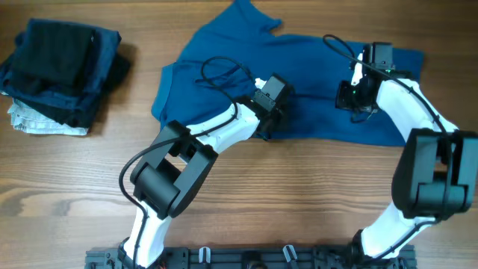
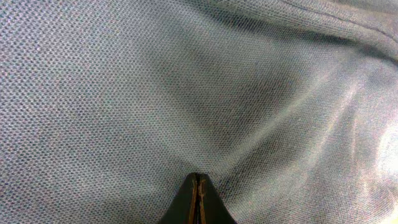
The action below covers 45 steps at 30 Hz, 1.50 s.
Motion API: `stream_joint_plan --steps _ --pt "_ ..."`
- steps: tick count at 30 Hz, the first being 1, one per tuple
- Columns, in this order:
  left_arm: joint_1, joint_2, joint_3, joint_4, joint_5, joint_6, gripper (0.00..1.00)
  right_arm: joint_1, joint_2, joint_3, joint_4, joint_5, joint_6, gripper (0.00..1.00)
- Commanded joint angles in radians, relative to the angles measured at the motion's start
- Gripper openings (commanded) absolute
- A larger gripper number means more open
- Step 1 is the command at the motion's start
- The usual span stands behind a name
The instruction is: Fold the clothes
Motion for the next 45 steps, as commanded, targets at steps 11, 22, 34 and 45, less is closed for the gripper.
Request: stream_joint_plan --steps 11,22,34,45 --pt "-0.001 0.023 -0.013 -0.019 -0.037 0.023 0.04 -0.006 0.092 -0.002 0.131 0.039 0.021 0.04" --pt "-0.001 0.023 -0.013 -0.019 -0.045 0.024 0.04 -0.041 0.095 0.0 0.307 0.08 0.01 0.04" --pt "0.065 -0.241 0.219 -0.328 -0.27 0.18 0.11 -0.096 -0.277 0.202 -0.075 0.068 0.057 0.14" --pt "0.569 -0.256 0.228 -0.717 -0.123 0.189 0.04 -0.129 -0.272 -0.035 -0.207 0.071 0.15 0.04"
